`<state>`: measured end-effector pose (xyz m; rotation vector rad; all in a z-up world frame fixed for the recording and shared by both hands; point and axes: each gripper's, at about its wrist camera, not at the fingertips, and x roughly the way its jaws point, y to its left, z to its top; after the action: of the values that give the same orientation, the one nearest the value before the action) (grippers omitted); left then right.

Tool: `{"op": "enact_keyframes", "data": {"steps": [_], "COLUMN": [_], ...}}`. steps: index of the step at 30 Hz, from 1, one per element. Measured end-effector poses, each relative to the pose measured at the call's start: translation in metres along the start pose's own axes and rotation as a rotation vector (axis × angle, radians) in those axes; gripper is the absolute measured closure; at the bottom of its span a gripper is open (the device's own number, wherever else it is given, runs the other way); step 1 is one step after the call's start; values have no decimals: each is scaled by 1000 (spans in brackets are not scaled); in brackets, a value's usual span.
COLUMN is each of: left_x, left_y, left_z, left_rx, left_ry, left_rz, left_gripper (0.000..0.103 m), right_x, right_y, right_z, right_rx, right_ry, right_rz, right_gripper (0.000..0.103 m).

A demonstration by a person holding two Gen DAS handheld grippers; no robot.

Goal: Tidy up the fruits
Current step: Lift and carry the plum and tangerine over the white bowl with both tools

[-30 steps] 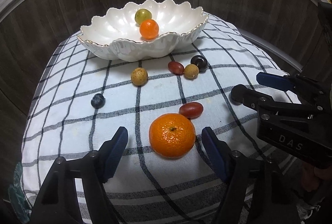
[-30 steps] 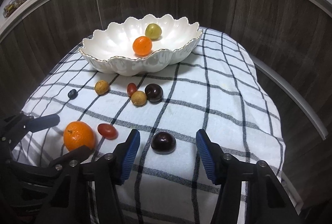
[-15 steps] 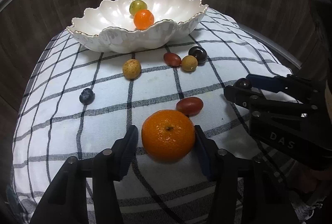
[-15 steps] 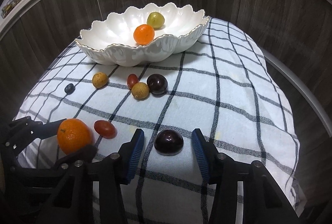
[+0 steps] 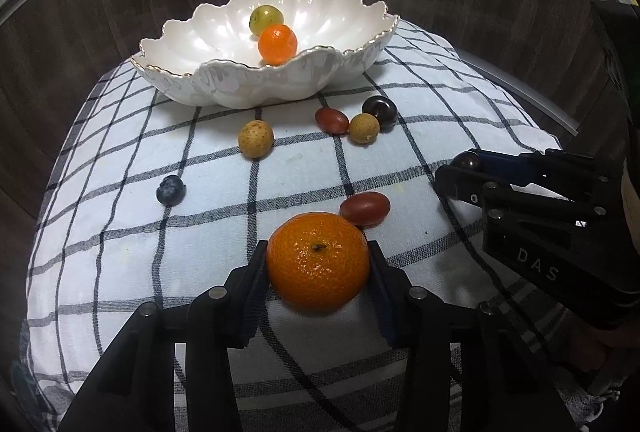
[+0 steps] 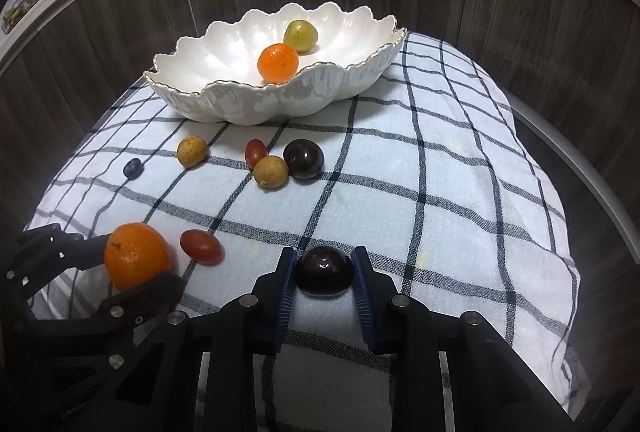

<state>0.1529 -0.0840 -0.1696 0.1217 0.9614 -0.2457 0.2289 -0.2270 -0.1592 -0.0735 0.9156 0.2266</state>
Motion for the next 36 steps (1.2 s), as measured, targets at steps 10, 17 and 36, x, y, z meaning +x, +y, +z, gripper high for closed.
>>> {"op": "enact_keyframes", "data": {"steps": [10, 17, 36], "left_x": [-13, -24, -42], "left_y": [3, 7, 32], "left_z": [6, 15, 47], "left_rx": [-2, -18, -70], "left_ry": [-34, -50, -96], "left_rz": [10, 12, 54], "left_gripper": [58, 58, 58], "right_x": [-11, -20, -42], "right_y": [3, 3, 9], "right_z": [3, 8, 47], "right_rx": [-10, 10, 13], "right_ry": [-28, -37, -112], "right_rz": [-5, 0, -17], "right_gripper": [74, 74, 74]}}
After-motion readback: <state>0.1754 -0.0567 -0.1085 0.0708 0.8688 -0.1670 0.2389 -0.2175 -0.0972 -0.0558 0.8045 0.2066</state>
